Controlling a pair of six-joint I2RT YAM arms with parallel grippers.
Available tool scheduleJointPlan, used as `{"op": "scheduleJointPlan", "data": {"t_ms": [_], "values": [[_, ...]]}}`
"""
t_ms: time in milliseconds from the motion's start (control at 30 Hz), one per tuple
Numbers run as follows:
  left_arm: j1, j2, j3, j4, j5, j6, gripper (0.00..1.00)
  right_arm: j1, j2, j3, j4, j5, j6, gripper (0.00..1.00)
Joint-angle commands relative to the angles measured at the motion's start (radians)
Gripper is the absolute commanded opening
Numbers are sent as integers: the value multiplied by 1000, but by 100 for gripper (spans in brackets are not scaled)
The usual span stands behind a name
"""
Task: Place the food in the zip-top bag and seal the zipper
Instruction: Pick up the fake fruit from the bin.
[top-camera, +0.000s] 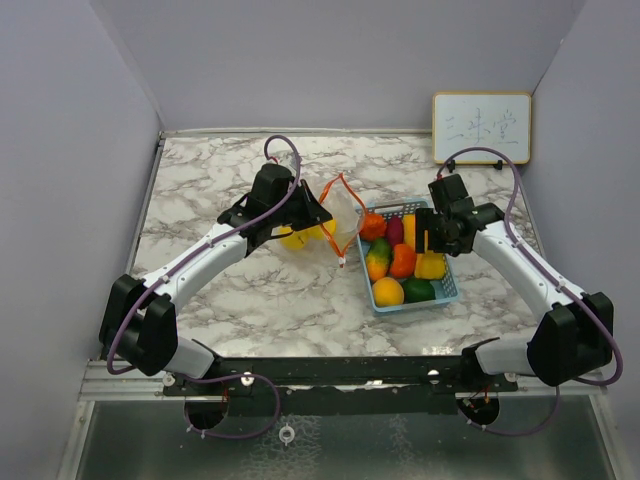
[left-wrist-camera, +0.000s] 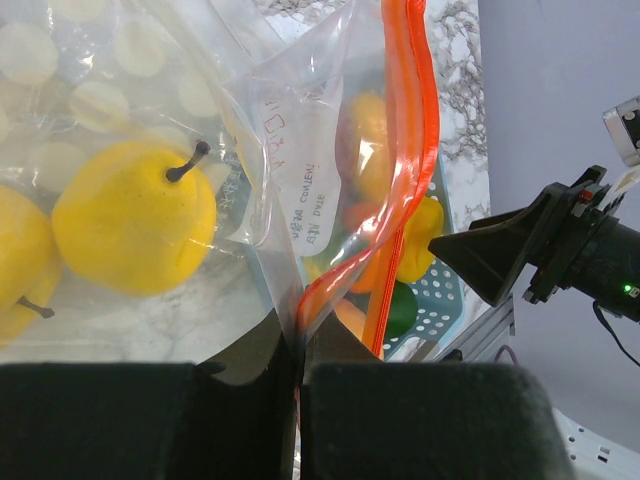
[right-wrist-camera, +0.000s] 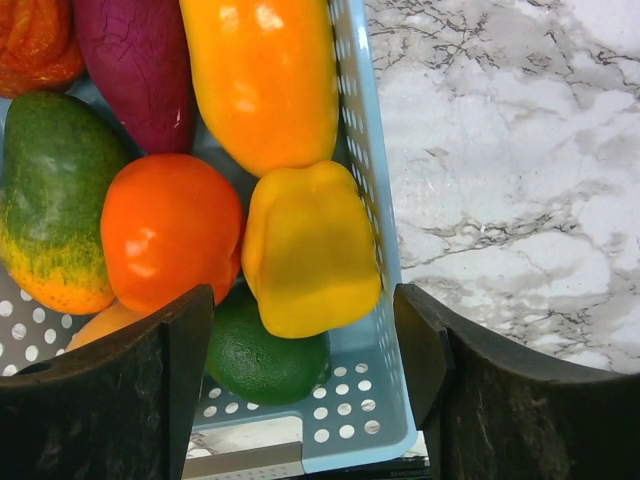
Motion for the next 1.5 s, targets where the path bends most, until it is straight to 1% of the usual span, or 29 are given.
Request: {"op": "scheduleJointPlan", "data": {"t_ms": [0,133,300,367,467,567,900,1067,1100,1200,1300,1333,1400,1433,1467], "values": [[6,-22,-7,24,17,2,0,2,-3,23,10,-38,-26,72],[6,-18,-9,30,21,1,0,2,1,7,26,-89,-43,72],[6,-17,-12,33,24,2,0,2,27,-14,53,-130,-23,70],[6,-18,-15,31,26,2,0,2,34,1,70,-167,-24,68],[6,-19,-18,30,26,3,0,6,21,19,125,-264,-34,68],[6,-18,-16,31,25,3,0,22,26,32,147,-292,-26,68],[6,-11,-6,19,26,11,0,57,147,22,157,-309,6,70],[6,-13,-8,17,23,10,0,82,190,19,147,-255,25,70],[6,-14,-8,17,23,11,0,83,191,20,144,-243,26,69],[6,-13,-9,16,20,12,0,84,190,22,139,-215,20,61],[6,-10,-11,18,21,11,0,84,189,17,142,-221,12,53],[6,-10,-11,20,22,9,0,84,188,13,145,-226,13,52],[6,-8,-12,23,23,9,0,84,195,2,150,-238,13,53],[6,-8,-12,24,24,10,0,85,204,0,151,-247,11,55],[5,-8,-14,24,25,8,0,87,211,-2,149,-249,12,60]]}}
